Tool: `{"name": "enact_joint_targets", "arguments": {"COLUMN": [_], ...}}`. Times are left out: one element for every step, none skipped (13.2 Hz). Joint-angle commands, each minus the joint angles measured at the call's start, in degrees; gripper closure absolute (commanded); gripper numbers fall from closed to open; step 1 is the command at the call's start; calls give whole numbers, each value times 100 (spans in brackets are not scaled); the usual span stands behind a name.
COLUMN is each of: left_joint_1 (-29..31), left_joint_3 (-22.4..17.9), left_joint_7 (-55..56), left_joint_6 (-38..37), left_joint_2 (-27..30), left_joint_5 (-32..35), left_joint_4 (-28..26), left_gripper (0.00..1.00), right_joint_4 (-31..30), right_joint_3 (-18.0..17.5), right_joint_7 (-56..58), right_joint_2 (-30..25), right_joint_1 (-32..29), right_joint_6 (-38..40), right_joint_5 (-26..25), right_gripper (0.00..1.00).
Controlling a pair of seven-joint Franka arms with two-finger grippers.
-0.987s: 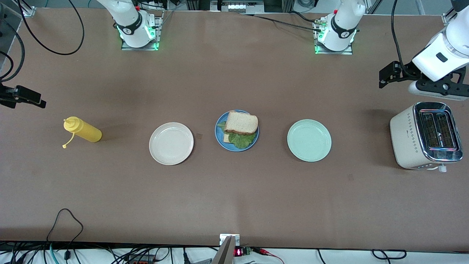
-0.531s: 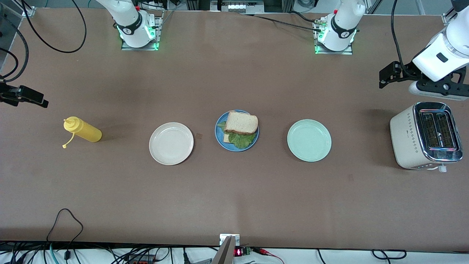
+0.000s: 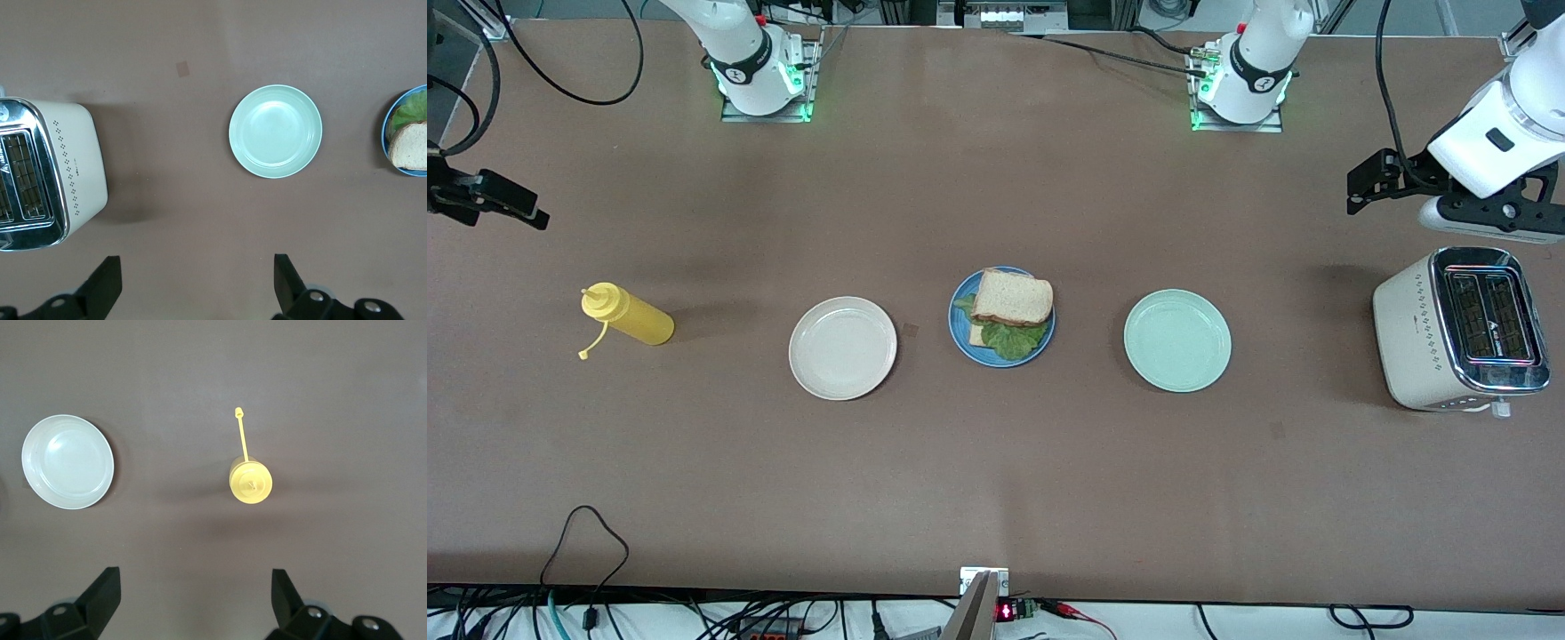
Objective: Make sandwich in blue plate with both arms
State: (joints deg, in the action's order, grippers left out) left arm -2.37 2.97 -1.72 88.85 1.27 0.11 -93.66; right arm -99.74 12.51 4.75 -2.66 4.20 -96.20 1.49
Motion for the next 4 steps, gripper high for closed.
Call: {"name": "enact_joint_targets", "arguments": {"left_joint_1": [-44,-44,-44,-44], "left_joint_3": [-24,-24,-24,-24], "left_joint_7": [31,31,31,40], "left_joint_6": [-8,-8,-8,-8], "left_joint_2": [32,32,32,32], "left_joint_5": [94,94,94,94], "left_joint_4": [-12,-12,-12,-12], "left_gripper": [0,0,0,0], "right_joint_4": [-177,-169,-143,-125], "right_joint_3": [-47,-117,-126,-126], "right_joint_7": [-227,-420,-457,-448], "right_joint_2": [-217,-217,-200,-182], "right_joint_1": [81,81,73,73], "right_joint_6": [40,49,66,75], "right_joint_5": [-122,-140,-140,-140], "right_gripper": [0,0,0,0]}}
